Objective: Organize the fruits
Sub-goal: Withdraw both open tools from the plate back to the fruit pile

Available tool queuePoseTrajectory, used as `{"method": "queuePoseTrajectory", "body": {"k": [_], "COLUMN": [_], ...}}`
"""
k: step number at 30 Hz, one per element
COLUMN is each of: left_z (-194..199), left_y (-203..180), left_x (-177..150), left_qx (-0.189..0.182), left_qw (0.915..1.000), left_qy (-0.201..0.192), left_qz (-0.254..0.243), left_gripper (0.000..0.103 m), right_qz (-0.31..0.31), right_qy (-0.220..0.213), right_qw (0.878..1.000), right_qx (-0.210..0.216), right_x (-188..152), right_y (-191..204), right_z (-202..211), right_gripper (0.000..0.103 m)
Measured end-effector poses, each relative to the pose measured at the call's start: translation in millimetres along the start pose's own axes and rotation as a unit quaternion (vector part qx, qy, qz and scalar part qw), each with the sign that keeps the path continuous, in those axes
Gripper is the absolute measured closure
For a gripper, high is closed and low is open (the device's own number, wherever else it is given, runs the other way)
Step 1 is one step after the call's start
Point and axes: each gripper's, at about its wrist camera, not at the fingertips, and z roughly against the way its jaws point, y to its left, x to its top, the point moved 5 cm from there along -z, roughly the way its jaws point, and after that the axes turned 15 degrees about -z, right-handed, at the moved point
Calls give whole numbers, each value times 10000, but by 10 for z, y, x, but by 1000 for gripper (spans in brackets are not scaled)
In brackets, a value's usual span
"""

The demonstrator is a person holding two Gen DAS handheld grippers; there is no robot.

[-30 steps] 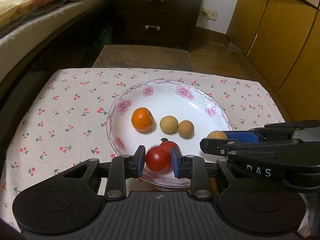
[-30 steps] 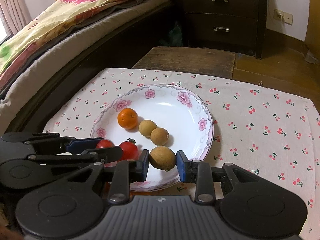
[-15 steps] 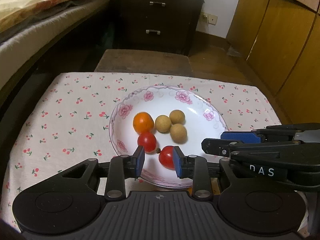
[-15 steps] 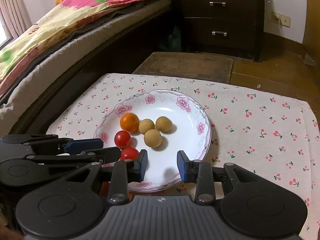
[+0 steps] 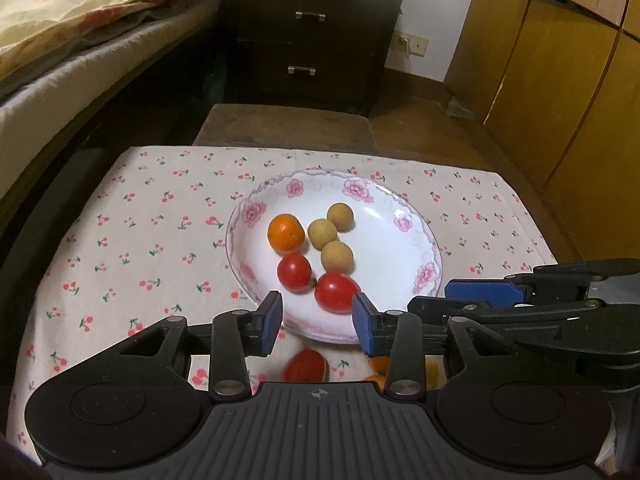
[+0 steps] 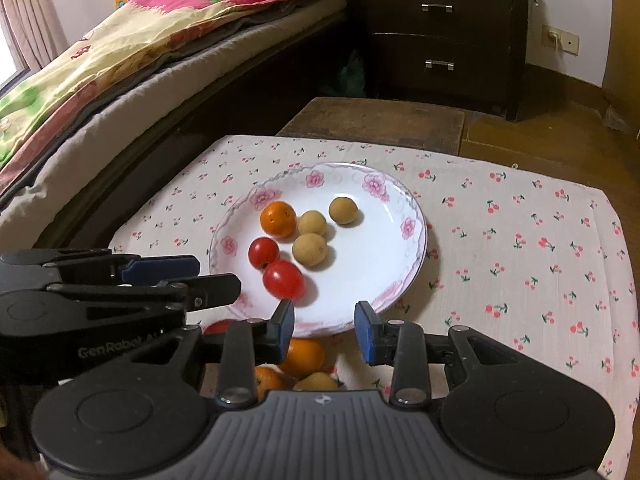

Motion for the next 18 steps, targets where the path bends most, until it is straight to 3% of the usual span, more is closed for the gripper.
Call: {"method": "queuePoseTrajectory", "body": {"k": [18], "left_z": [-162], "left_y": [-22], "left_x": [-322], "left_qx": [-81], "left_qw": [9988], "left_qy": [469], "left_qz": [-101], "left_gripper": [55], "right_qz": [-133], "right_qy": [245], "right_qw": [9996], "right_qx": [-74], "right_x": [-260], "right_y": [-93], "right_z": [62], "right_gripper": [68]}}
